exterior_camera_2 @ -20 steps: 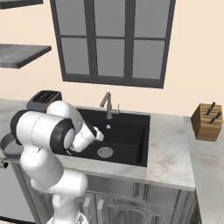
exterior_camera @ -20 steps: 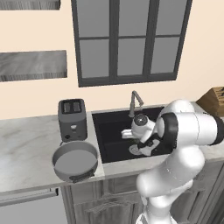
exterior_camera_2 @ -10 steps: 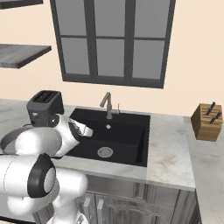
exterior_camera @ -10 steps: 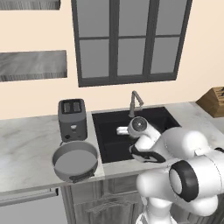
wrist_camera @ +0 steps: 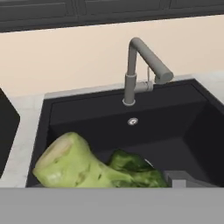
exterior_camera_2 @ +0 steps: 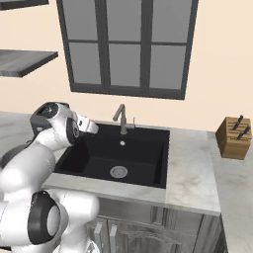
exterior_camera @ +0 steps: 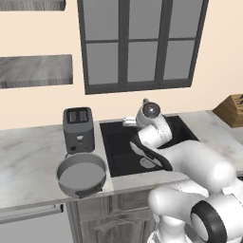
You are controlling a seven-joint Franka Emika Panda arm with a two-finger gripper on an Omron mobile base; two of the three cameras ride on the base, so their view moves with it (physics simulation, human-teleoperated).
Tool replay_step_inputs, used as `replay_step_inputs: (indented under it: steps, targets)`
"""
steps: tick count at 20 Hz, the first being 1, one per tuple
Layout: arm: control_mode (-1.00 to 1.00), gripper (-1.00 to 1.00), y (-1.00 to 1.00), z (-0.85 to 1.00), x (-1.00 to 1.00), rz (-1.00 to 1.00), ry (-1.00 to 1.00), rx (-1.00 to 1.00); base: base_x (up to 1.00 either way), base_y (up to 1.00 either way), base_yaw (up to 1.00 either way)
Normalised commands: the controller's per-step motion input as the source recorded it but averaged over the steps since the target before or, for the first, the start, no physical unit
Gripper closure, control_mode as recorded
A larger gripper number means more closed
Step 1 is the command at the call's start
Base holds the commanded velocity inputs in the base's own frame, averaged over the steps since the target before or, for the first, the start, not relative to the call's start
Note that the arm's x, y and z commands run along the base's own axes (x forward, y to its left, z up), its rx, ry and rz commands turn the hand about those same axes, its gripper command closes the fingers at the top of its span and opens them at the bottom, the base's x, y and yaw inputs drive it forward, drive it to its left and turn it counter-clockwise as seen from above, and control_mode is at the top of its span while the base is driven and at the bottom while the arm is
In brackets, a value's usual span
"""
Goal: Dump the broccoli from the pot into the sink. Then turn on the water and wash the broccoli. Then turn off the water and put the broccoli back in the pot.
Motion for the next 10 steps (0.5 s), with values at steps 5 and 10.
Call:
replay_step_inputs:
  steps: [5, 10]
  targets:
    - [-1.00, 1.00, 0.21, 1.00, -0.28, 0.00, 0.00, 0.00, 0.00, 0.00, 0.00]
    - [-1.00, 1.00, 0.18, 0.80, -0.71, 0.00, 0.00, 0.00, 0.00, 0.00, 0.00]
